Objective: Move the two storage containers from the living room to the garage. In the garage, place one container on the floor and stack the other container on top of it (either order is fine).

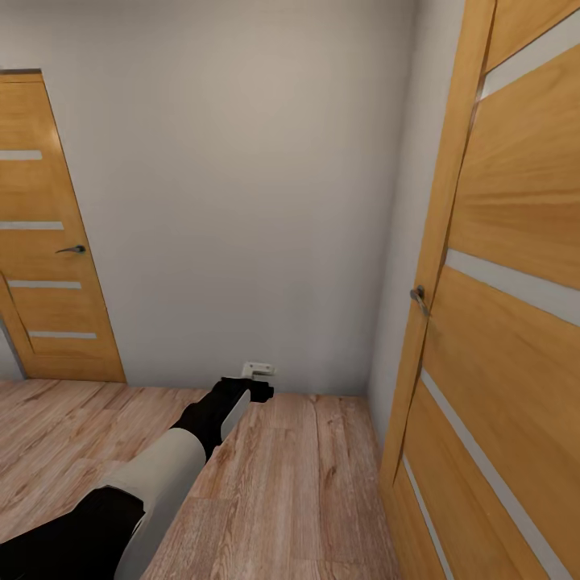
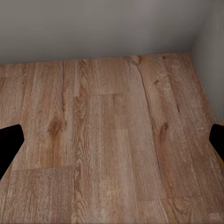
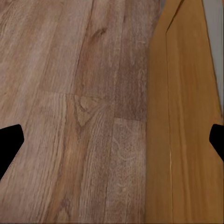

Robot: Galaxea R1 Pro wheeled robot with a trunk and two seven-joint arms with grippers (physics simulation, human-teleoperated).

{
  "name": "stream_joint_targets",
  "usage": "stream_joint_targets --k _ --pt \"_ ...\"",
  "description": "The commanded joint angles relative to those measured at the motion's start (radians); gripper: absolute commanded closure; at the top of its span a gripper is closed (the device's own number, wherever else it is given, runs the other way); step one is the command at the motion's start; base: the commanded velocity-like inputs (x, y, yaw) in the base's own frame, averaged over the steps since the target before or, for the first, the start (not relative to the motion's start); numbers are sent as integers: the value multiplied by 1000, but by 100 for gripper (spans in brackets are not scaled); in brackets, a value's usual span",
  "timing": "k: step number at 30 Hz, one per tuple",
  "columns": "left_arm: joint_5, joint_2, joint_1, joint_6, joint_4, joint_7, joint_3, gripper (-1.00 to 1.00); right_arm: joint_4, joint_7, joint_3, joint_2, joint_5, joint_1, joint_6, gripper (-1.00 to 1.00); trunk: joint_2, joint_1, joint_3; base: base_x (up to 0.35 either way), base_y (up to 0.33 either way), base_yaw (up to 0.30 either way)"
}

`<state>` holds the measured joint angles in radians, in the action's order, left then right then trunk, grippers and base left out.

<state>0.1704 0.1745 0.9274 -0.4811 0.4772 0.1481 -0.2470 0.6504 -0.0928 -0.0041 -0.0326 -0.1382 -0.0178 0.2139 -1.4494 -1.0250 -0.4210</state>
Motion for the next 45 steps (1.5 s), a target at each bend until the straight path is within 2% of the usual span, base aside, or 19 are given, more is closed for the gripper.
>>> stream_joint_targets --k 1,14,18,22,27,45 --pt "11 0 1 -4 1 8 -5 -100 1 -8 0 0 -10 4 -1 -100 -1 0 -1 0 0 0" --pt "11 0 1 -4 1 8 -5 -100 -5 -1 2 0 -7 21 4 -100 -1 0 -1 0 0 0" --pt "10 0 -22 -1 -11 11 -6 -100 -16 0 0 -23 -8 23 6 -100 -1 0 -1 0 0 0" --pt "12 0 -45 0 -17 10 -5 -100 -16 1 0 -27 -8 24 7 -100 -1 0 -1 0 0 0" --pt "16 0 -72 1 -31 11 -3 -100 -15 6 0 -26 -8 24 7 -100 -1 0 -1 0 0 0" --pt "17 0 -75 3 -32 13 -1 -100 -15 7 1 -26 -9 24 7 -100 -1 0 -1 0 0 0"
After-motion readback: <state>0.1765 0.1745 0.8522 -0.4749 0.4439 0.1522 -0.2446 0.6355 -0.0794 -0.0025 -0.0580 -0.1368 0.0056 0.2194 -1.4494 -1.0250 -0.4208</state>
